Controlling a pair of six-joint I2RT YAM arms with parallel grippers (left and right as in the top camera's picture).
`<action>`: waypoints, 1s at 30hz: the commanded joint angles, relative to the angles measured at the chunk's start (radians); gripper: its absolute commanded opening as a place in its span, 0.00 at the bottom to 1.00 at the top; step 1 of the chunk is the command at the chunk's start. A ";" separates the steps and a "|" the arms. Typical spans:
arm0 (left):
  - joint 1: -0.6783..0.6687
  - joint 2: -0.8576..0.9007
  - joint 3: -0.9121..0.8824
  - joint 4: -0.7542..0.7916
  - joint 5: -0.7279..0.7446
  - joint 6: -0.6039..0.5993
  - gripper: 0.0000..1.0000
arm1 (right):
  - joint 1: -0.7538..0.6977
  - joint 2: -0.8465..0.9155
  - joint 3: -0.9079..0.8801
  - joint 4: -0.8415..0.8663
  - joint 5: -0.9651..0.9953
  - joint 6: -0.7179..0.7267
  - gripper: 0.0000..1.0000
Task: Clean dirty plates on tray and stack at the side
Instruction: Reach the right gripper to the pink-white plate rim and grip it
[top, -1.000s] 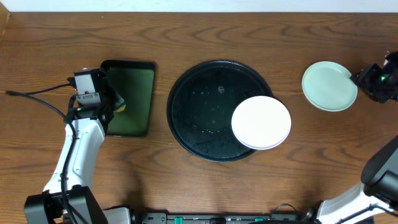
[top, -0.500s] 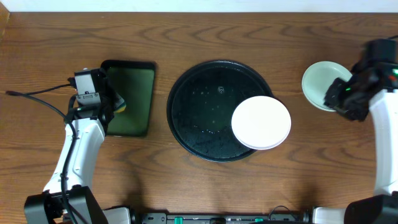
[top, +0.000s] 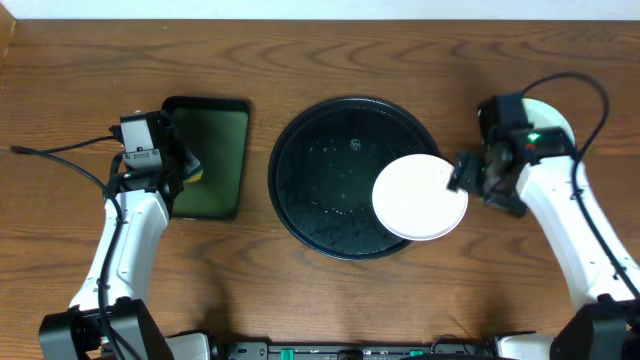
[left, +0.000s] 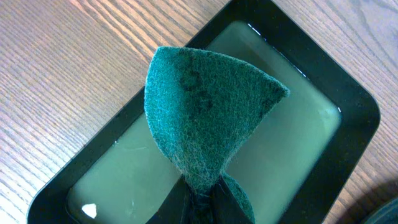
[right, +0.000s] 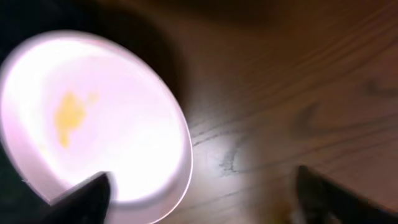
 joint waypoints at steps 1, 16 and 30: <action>0.003 -0.009 0.006 0.001 -0.001 -0.006 0.07 | 0.006 -0.010 -0.080 0.016 -0.022 0.073 0.63; 0.003 -0.009 0.006 0.001 -0.001 -0.006 0.08 | 0.018 -0.010 -0.236 0.217 -0.030 0.154 0.62; 0.003 -0.009 0.006 0.000 -0.001 -0.006 0.07 | 0.018 -0.010 -0.292 0.299 -0.031 0.175 0.33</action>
